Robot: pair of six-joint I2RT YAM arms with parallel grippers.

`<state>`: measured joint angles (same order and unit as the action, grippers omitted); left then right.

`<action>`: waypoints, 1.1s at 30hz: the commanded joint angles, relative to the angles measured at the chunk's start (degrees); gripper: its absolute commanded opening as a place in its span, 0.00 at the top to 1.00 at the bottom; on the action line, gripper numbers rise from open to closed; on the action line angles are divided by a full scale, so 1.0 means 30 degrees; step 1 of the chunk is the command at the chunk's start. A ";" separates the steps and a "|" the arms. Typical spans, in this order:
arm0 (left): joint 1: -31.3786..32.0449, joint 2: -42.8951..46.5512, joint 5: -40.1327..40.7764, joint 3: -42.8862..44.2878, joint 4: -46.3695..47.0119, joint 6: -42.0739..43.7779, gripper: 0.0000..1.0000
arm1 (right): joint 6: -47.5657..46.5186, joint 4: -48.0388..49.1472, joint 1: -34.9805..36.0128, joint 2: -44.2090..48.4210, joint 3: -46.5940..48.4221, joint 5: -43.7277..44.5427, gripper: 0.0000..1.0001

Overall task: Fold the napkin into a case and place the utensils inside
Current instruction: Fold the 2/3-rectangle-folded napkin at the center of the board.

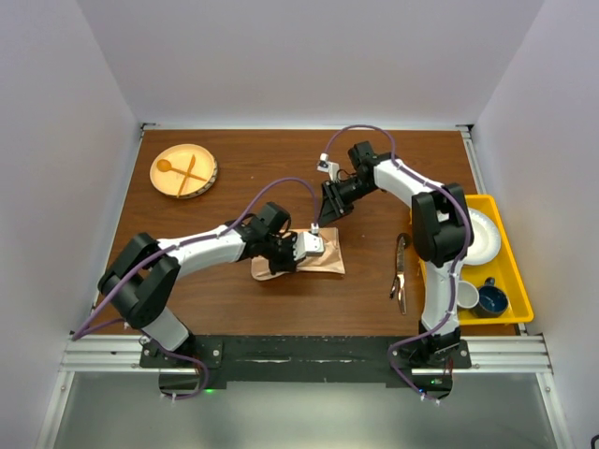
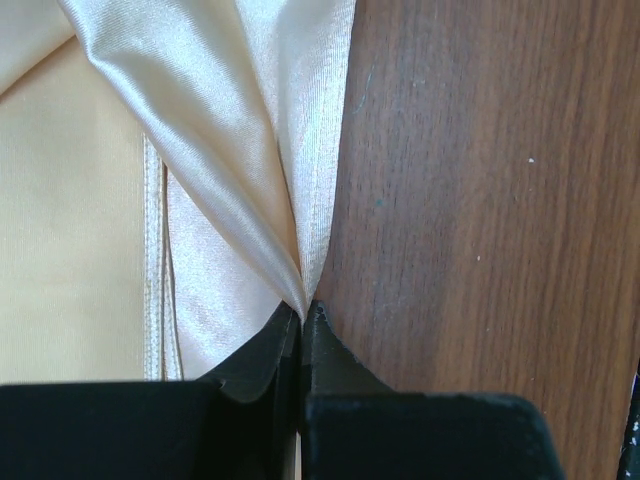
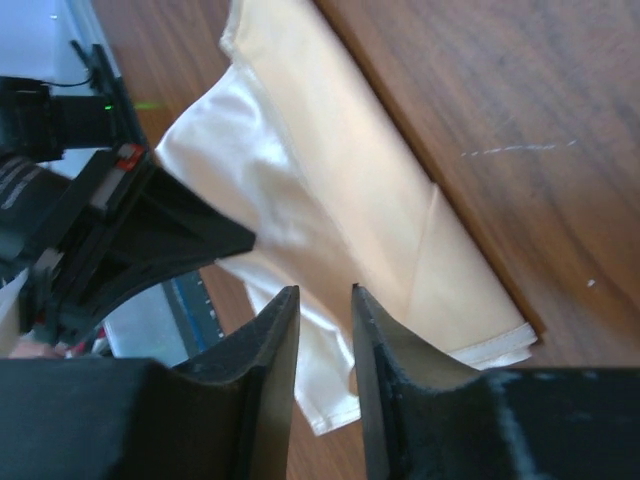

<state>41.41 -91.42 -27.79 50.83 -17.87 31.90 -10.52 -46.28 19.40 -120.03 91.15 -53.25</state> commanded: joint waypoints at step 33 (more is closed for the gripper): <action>-0.3899 -0.5885 -0.4300 0.6351 -0.3420 0.1644 1.00 | -0.2382 -0.0070 0.1561 -0.2179 0.0698 0.5067 0.86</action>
<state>30.70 -108.97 -37.69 71.46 -28.38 35.38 -15.51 -45.56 24.10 -126.21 91.07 -42.06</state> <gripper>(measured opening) 0.032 0.118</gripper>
